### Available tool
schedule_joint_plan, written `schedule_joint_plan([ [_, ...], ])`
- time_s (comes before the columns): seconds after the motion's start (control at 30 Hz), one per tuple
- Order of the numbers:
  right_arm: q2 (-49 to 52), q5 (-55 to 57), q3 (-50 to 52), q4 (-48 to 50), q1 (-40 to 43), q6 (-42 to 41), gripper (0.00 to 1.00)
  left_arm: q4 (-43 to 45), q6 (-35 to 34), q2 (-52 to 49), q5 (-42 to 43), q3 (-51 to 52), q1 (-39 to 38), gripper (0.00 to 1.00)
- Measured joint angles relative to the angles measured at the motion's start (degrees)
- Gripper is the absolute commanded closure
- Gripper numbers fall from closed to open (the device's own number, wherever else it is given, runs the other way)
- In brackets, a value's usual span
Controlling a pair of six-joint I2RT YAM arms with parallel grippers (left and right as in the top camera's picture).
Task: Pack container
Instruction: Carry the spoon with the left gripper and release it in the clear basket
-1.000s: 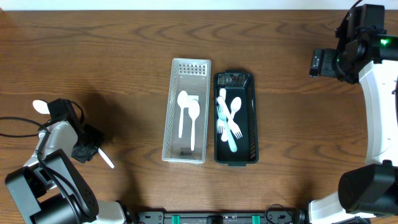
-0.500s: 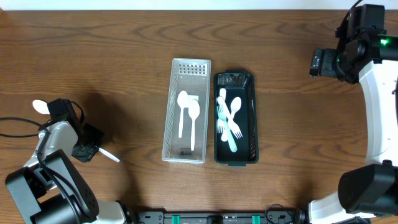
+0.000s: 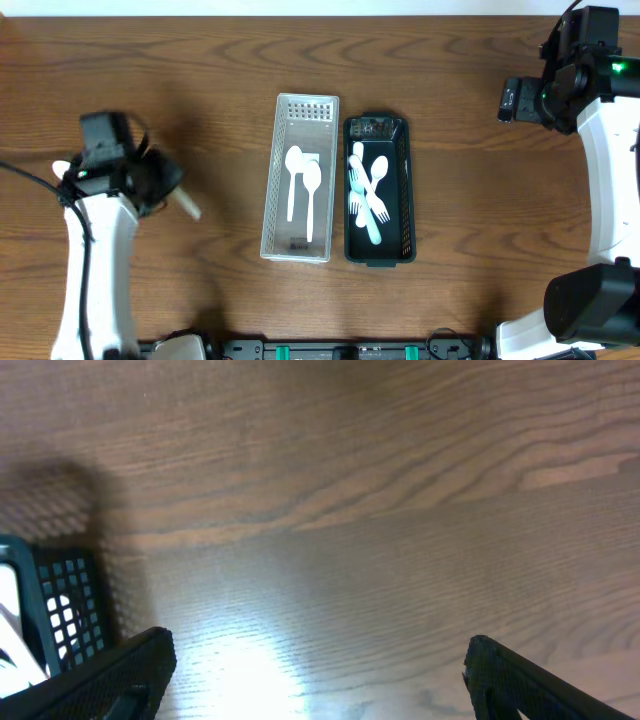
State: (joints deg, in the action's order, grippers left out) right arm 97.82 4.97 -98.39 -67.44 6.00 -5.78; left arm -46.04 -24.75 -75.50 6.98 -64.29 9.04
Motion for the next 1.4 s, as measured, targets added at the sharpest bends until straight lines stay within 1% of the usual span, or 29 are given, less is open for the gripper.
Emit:
schedule_joint_plan([
  [0.13, 0.0, 0.0, 0.0, 0.4, 0.0, 0.0, 0.05, 1.7, 2.5, 1.7, 0.4, -6.3, -12.7, 0.94],
  [0.27, 0.0, 0.0, 0.0, 0.4, 0.0, 0.0, 0.05, 2.6, 3.7, -0.1, 0.6, -6.9, -22.1, 0.94],
  [0.4, 0.0, 0.0, 0.0, 0.6, 0.0, 0.0, 0.05, 2.6, 5.2, -6.7, 0.6, -6.9, -29.0, 0.94],
  [0.53, 0.0, -0.4, 0.0, 0.7, 0.0, 0.0, 0.05, 2.5, 5.8, -14.7, 0.6, -6.9, -33.8, 0.93],
  [0.57, 0.0, -0.5, 0.0, 0.7, 0.0, 0.0, 0.05, 2.5, 5.8, -16.3, 0.6, -6.9, -34.5, 0.83],
  [0.6, 0.0, -0.5, 0.0, 0.6, 0.0, 0.0, 0.05, 2.5, 6.1, -17.4, 0.6, -6.9, -35.1, 0.58],
  [0.63, 0.0, -0.5, 0.0, 0.6, 0.0, 0.0, 0.05, 2.4, 6.3, -18.6, 0.5, -6.9, -35.5, 0.44],
  [0.67, 0.0, -0.5, 0.0, 0.6, 0.0, 0.0, 0.05, 2.3, 6.4, -19.7, 0.6, -6.8, -36.0, 0.38],
  [0.73, 0.0, -0.5, 0.0, 0.6, 0.0, 0.0, 0.05, 2.1, 6.7, -20.8, 0.6, -6.8, -36.4, 0.34],
  [0.8, 0.0, -0.5, 0.0, 0.6, 0.0, 0.0, 0.05, 1.8, 8.4, -20.8, 0.5, -6.8, -36.4, 0.31],
  [0.9, 0.0, -0.5, 0.0, 0.6, 0.0, 0.0, 0.05, -1.6, 11.3, -19.8, 0.3, -7.5, -36.0, 0.3],
  [1.0, 0.0, -0.5, 0.0, 0.6, 0.0, 0.0, 0.05, -6.1, 12.7, -18.2, -1.2, -10.9, -34.2, 0.29],
  [1.03, 0.0, -0.5, 0.0, 0.6, 0.0, 0.0, 0.04, -7.2, 12.8, -17.2, -2.2, -12.7, -32.9, 0.28],
  [1.07, 0.0, -0.5, 0.0, 0.6, 0.0, 0.0, 0.04, -7.6, 12.9, -15.9, -3.3, -14.4, -31.2, 0.22],
  [1.1, 0.0, -0.6, 0.0, 0.6, 0.0, 0.0, 0.04, -7.7, 13.2, -14.5, -4.3, -15.7, -29.3, 0.19],
  [1.17, 0.0, -0.6, 0.0, 0.5, 0.0, 0.0, 0.04, -7.2, 13.2, -11.2, -6.0, -17.6, -24.2, 0.15],
  [1.27, 0.0, -0.7, 0.0, 0.5, 0.0, 0.0, 0.04, -6.6, 13.0, -7.5, -7.7, -18.8, -14.1, 0.13],
  [1.4, 0.0, -0.7, 0.0, 0.0, 0.0, 0.0, 0.04, -6.5, 11.3, -8.6, -9.2, -19.1, 0.1, 0.12],
])
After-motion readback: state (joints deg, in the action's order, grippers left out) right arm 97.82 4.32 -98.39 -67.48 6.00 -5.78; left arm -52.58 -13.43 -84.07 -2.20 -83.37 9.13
